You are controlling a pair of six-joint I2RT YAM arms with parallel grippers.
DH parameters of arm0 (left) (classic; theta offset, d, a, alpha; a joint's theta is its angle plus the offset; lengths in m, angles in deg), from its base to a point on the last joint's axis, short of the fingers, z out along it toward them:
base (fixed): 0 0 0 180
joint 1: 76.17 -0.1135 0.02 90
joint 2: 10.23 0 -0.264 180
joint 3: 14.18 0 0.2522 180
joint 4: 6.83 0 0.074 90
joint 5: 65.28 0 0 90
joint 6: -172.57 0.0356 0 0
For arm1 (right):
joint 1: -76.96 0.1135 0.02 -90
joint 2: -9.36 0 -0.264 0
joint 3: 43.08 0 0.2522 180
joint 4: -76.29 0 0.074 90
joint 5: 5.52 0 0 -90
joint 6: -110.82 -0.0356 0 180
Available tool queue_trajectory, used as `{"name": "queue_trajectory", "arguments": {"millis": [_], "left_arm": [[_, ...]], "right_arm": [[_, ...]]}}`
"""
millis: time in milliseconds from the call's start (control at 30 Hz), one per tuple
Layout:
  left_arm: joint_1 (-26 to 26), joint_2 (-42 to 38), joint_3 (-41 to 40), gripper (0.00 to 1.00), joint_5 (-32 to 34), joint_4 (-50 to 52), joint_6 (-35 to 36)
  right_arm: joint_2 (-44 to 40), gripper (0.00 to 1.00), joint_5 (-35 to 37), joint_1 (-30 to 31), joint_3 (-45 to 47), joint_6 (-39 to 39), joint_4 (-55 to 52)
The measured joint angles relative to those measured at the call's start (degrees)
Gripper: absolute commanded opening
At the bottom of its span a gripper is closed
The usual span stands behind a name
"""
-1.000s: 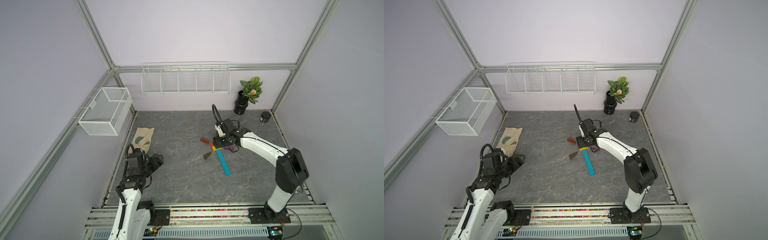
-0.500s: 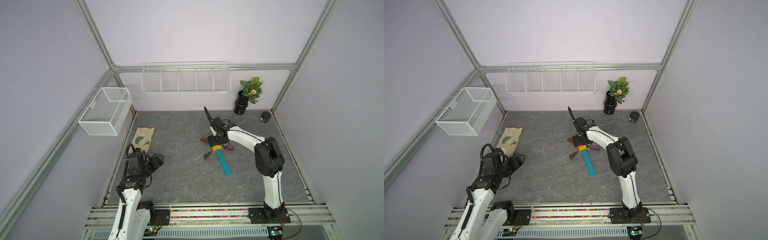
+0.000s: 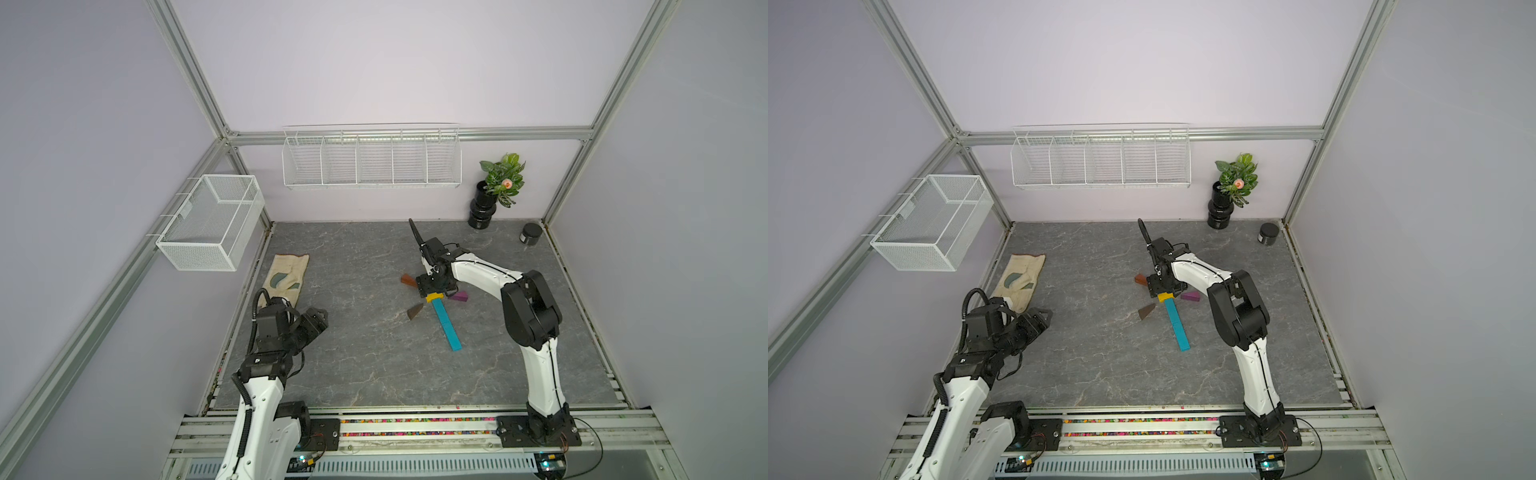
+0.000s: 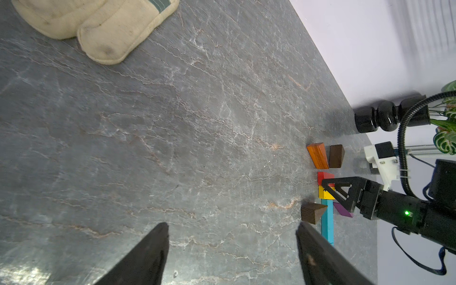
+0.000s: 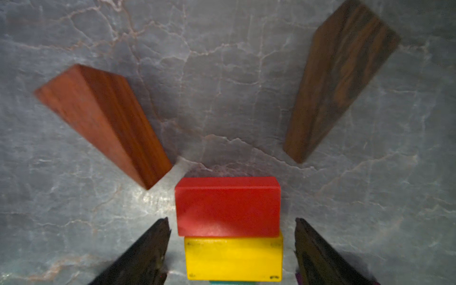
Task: Assemble a small pinwheel with building blocks
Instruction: Adjust the building block at the center of the board.
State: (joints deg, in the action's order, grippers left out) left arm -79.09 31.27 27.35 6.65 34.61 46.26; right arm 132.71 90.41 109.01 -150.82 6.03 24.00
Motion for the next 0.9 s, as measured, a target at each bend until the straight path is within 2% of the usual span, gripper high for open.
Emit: {"name": "queue_trajectory", "arguments": {"millis": [900], "left_arm": [[0.0, 0.1, 0.0, 0.83, 0.0, 0.0, 0.0]], "right_arm": [[1.2, 0.72, -1.5, -0.2, -0.2, -1.0, 0.1]]}}
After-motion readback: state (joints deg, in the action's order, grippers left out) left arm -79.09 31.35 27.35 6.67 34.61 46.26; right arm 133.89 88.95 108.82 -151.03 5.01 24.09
